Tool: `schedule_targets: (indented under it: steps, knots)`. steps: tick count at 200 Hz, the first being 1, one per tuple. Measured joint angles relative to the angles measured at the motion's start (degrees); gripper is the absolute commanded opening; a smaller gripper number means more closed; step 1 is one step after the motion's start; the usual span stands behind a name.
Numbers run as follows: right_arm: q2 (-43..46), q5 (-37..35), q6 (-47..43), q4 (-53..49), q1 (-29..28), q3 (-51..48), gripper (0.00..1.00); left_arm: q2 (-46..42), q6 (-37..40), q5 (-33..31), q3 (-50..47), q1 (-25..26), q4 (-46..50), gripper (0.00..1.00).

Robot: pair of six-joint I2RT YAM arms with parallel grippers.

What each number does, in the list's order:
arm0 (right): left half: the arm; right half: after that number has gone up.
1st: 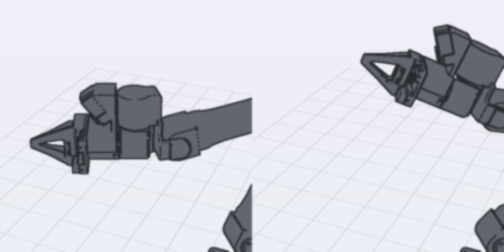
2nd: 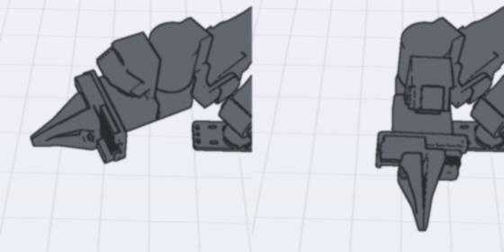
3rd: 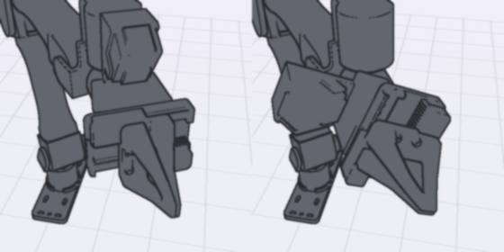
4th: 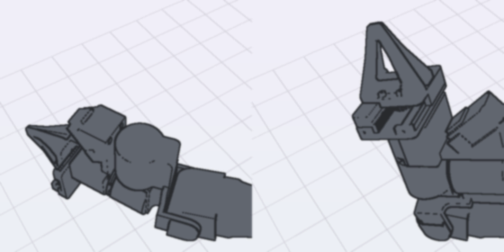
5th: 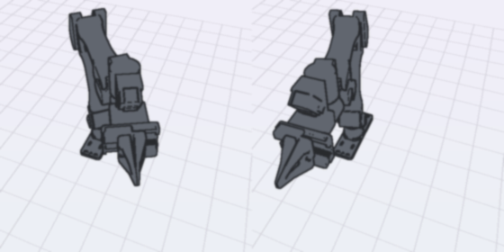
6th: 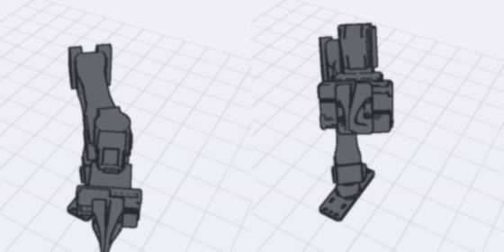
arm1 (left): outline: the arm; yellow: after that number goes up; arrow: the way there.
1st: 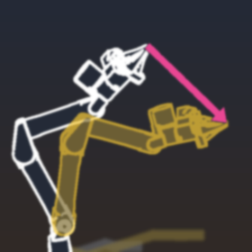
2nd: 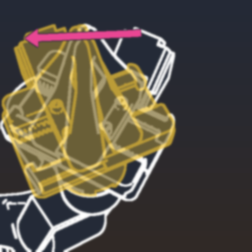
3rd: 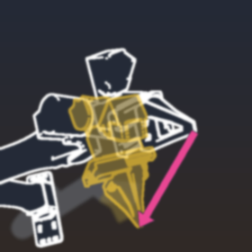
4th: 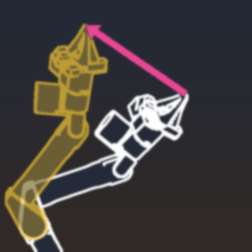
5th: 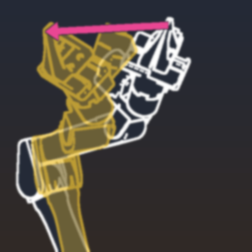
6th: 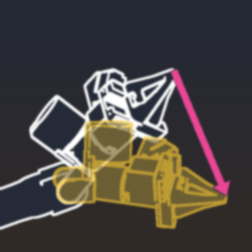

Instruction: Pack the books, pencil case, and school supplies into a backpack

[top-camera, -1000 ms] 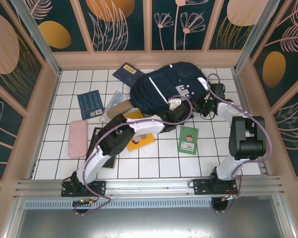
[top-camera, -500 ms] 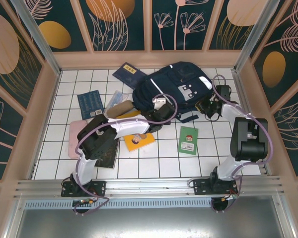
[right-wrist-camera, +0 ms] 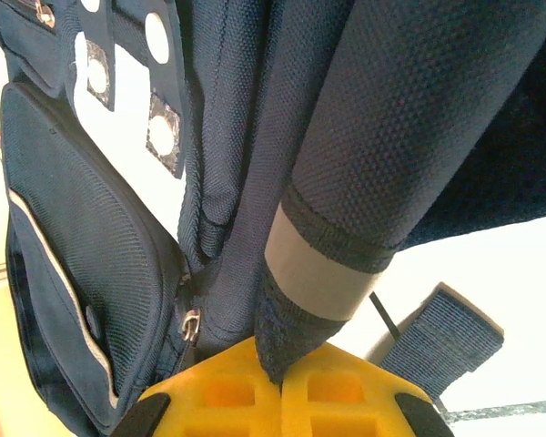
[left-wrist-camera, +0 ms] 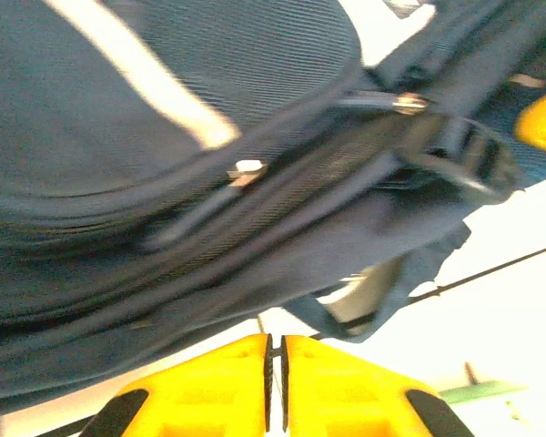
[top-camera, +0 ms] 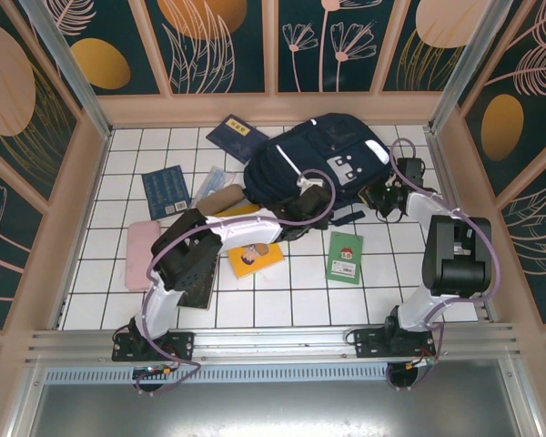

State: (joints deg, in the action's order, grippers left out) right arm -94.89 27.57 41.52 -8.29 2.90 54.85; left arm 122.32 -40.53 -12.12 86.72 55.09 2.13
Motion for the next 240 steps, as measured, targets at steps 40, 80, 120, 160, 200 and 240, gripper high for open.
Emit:
schedule_targets:
  steps: [40, 80, 120, 160, 200, 240]
  knots:
    - [-1.0, 0.2, 0.4, -0.7, -1.5, 3.1, 0.0, 4.7, 0.7, -2.0, 5.9, -0.1, 2.7, 0.08]
    - [1.0, 0.0, 0.4, -2.8, -4.3, 5.4, 0.0, 2.6, 0.6, -3.8, 4.4, -2.8, 3.0, 0.08]
    - [4.3, -0.5, 0.4, -3.1, -6.6, 5.4, 0.0, -1.4, 0.6, -5.3, 2.1, -4.2, 3.0, 0.07]
    - [1.5, -0.9, 0.2, -3.0, -6.5, 5.4, 0.0, -1.0, 0.6, -5.2, 1.7, -4.5, 3.0, 0.12]
    - [-5.7, -1.0, -1.1, -1.6, -6.5, 5.4, 0.0, 2.3, 0.9, -5.0, 1.6, -5.1, 3.0, 0.15]
    - [-9.6, -0.9, -2.2, -0.8, -6.7, 6.0, 0.0, 3.3, 1.8, -5.1, 1.6, -5.4, 3.0, 0.17]
